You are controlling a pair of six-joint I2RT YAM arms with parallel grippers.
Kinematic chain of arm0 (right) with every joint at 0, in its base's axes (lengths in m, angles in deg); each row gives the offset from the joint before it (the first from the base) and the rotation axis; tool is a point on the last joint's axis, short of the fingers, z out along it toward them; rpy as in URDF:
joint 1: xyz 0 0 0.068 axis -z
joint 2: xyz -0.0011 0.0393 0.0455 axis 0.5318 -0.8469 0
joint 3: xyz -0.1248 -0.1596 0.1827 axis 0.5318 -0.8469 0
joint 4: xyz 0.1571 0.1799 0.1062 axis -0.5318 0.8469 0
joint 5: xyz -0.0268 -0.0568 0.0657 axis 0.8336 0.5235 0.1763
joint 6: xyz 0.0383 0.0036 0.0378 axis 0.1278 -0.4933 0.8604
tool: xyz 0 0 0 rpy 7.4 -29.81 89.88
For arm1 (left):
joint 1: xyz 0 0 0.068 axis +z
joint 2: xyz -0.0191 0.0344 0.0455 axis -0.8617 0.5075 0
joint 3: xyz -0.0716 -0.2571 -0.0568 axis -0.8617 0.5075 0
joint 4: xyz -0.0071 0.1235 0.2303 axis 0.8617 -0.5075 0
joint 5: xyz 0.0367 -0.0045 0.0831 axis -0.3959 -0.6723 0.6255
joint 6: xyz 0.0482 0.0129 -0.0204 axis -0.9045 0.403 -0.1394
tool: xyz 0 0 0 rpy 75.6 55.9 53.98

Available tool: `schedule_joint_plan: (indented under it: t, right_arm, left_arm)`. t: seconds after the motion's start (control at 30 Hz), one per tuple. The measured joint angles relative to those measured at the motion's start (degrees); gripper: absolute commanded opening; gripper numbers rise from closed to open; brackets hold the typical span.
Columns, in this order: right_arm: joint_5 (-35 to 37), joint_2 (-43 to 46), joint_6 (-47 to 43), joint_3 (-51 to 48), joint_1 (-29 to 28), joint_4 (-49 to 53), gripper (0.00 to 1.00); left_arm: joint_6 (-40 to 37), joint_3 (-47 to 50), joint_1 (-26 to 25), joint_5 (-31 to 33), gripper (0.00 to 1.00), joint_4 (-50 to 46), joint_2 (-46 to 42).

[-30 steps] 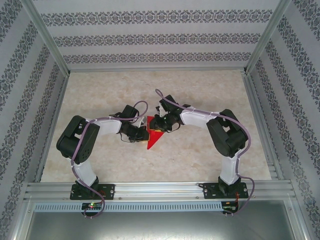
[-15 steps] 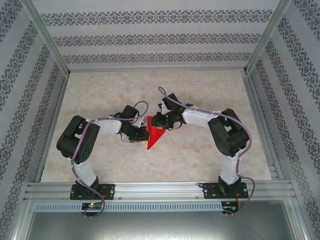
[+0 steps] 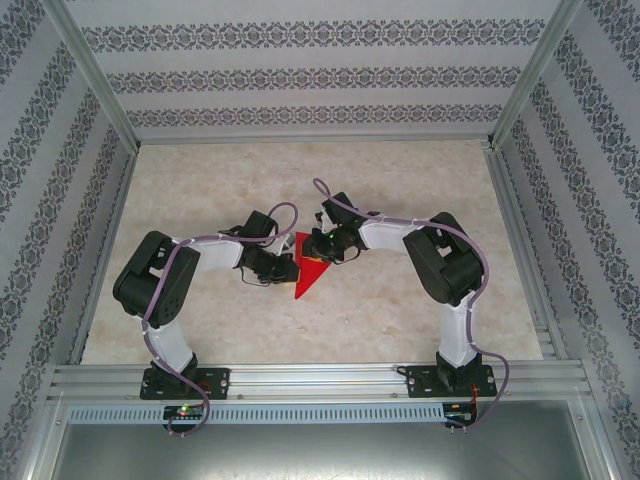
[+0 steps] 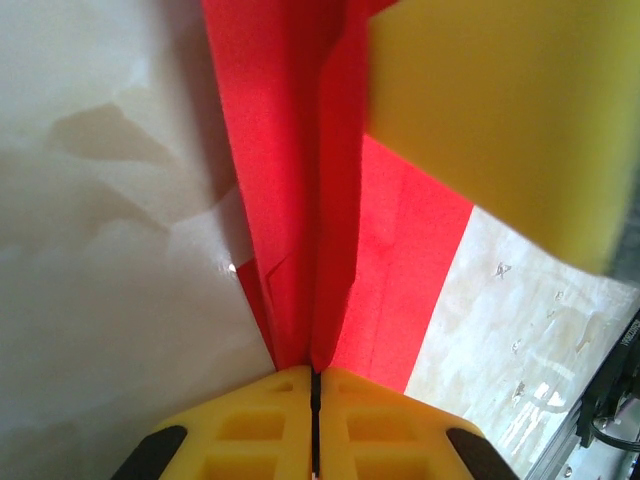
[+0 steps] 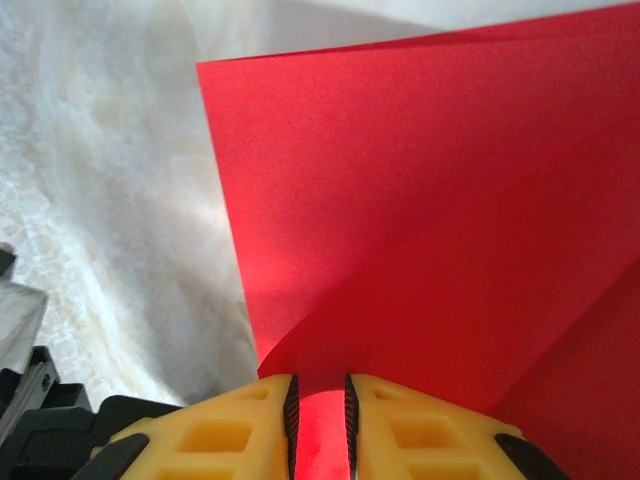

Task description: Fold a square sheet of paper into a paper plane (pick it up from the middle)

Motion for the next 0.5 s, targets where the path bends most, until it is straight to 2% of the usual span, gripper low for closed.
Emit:
schedule_joint_plan:
  t: [0.5]
  right_arm:
    - [-0.2,-0.68,0.17,0.02,-0.04,-0.76,0.2]
  left_arm:
    - [-0.98,0.33,-0.35,1.25,0.22,-1.05,-2.03]
